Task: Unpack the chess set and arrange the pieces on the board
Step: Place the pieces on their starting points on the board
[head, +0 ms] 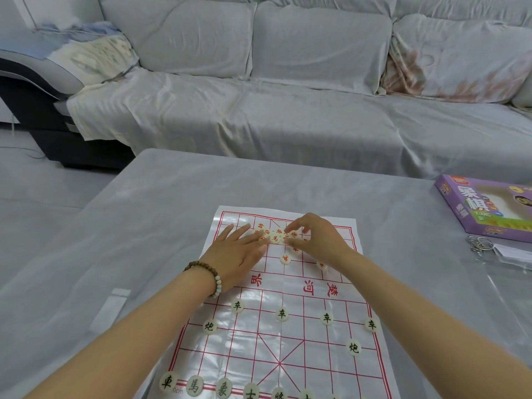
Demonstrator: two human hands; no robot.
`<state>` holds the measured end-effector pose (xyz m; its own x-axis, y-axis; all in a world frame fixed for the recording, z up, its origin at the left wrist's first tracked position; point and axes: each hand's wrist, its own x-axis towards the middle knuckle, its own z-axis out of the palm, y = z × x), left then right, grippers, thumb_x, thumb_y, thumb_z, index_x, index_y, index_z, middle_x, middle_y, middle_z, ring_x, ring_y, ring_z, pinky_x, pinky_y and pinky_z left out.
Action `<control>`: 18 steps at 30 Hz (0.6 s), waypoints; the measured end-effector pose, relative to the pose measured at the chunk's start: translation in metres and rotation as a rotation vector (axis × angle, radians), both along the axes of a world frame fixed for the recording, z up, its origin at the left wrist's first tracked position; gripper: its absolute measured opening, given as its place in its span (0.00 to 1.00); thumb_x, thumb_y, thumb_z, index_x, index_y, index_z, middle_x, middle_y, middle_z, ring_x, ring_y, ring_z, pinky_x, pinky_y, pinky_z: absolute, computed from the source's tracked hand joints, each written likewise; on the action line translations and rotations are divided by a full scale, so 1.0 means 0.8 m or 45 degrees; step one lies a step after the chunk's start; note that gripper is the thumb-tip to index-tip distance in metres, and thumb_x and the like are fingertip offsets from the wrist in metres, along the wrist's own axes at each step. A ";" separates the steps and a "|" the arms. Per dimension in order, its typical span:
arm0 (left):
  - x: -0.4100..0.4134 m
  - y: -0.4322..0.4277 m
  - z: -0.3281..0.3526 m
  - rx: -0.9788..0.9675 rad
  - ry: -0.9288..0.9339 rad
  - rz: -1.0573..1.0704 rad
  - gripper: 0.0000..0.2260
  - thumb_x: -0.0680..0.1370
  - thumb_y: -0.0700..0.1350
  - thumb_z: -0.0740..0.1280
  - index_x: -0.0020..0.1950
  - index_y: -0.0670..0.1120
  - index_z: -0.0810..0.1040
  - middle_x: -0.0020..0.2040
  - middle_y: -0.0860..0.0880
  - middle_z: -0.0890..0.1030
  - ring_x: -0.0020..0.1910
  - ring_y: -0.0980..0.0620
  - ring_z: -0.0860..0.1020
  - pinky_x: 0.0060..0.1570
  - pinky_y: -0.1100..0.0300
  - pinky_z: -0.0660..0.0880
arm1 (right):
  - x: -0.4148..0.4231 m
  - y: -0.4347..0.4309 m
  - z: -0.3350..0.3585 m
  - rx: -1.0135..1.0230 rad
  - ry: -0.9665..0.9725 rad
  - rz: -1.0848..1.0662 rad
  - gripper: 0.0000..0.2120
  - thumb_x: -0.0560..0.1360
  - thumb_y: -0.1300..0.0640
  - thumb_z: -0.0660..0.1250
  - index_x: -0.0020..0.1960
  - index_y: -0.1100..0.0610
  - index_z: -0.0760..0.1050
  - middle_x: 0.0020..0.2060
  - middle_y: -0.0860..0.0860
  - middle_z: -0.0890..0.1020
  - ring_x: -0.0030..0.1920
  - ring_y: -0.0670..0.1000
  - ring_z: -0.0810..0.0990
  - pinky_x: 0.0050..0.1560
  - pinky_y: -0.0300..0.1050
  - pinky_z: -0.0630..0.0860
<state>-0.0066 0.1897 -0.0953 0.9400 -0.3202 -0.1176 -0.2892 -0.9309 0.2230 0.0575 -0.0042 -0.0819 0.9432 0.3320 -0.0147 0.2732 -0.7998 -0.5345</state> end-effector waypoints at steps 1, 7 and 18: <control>0.001 0.001 0.000 0.003 -0.002 0.001 0.28 0.78 0.59 0.32 0.75 0.57 0.53 0.76 0.57 0.52 0.75 0.56 0.43 0.72 0.57 0.35 | 0.002 0.005 0.000 -0.007 -0.007 0.000 0.12 0.71 0.49 0.71 0.54 0.49 0.80 0.57 0.48 0.77 0.50 0.45 0.73 0.55 0.44 0.74; 0.007 0.015 -0.001 0.021 -0.017 0.061 0.28 0.78 0.59 0.32 0.75 0.57 0.54 0.76 0.57 0.52 0.75 0.56 0.44 0.71 0.58 0.36 | 0.009 0.035 -0.001 -0.032 -0.033 0.058 0.14 0.72 0.48 0.70 0.57 0.48 0.79 0.57 0.48 0.76 0.55 0.48 0.75 0.60 0.49 0.72; 0.005 0.029 -0.002 -0.073 -0.024 0.135 0.23 0.81 0.57 0.38 0.75 0.56 0.54 0.76 0.56 0.53 0.75 0.57 0.45 0.73 0.56 0.38 | 0.023 0.063 -0.012 -0.220 -0.159 0.011 0.11 0.72 0.47 0.69 0.53 0.50 0.81 0.55 0.49 0.77 0.55 0.50 0.74 0.58 0.46 0.68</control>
